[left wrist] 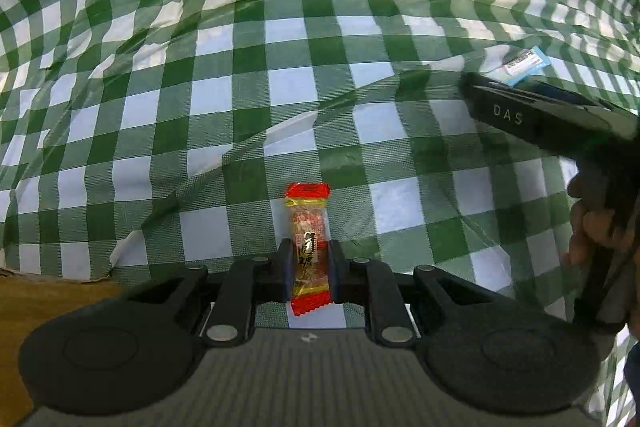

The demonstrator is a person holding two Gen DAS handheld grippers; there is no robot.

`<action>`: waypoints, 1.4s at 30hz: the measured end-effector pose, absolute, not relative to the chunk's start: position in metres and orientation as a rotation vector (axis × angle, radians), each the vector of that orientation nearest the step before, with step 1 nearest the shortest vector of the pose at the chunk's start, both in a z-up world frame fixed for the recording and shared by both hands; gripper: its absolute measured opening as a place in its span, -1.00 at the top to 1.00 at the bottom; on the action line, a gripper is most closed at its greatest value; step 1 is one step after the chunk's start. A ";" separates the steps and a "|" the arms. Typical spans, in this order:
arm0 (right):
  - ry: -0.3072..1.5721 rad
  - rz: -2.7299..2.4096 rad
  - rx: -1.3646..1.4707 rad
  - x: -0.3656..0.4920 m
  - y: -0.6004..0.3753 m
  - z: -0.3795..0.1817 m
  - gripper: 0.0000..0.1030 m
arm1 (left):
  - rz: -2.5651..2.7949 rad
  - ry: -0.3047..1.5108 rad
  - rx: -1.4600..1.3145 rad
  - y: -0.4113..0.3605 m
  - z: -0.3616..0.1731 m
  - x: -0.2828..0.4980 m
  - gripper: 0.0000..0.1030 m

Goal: Organize snacks
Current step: 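Grasp the orange wrapped candy with the left tool while the right tool grasps the blue stick snack, then carry the orange candy with the left tool while the right tool carries the blue stick over the box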

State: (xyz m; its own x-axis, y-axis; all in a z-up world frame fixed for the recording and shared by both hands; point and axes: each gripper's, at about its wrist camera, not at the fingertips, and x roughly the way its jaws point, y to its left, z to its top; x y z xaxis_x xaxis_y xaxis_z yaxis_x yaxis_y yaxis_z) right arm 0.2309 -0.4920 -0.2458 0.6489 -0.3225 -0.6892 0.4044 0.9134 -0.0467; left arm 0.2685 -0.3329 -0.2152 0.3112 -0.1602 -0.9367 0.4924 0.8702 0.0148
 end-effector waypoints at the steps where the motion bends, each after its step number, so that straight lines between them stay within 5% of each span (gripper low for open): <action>1: 0.740 -0.397 0.083 0.227 -0.487 -0.244 0.41 | -0.452 1.182 0.317 -0.332 -0.214 0.267 0.65; 2: 0.724 -0.366 0.083 0.222 -0.484 -0.241 1.00 | -0.464 1.181 0.312 -0.329 -0.213 0.261 0.65; 12: 0.734 -0.413 0.153 0.160 -0.478 -0.216 0.97 | -0.564 1.126 0.304 -0.312 -0.184 0.214 0.65; 16: 0.732 -0.458 0.307 0.178 -0.503 -0.208 -0.27 | -0.548 1.124 0.297 -0.303 -0.180 0.215 0.65; 21: 0.766 -0.540 0.319 0.224 -0.532 -0.225 -0.25 | -0.570 1.122 0.293 -0.300 -0.181 0.223 0.65; 25: 0.709 -0.573 0.343 0.246 -0.541 -0.230 -0.47 | -0.604 1.119 0.283 -0.302 -0.183 0.221 0.65; 27: 0.711 -0.590 0.309 0.252 -0.537 -0.232 -0.31 | -0.616 1.120 0.286 -0.304 -0.186 0.219 0.65; 29: 0.713 -0.589 0.187 0.252 -0.526 -0.235 0.69 | -0.622 1.128 0.287 -0.304 -0.187 0.216 0.65; 42: 0.703 -0.469 0.293 0.074 -0.452 -0.197 0.82 | -0.679 1.093 0.200 -0.256 -0.135 0.162 0.65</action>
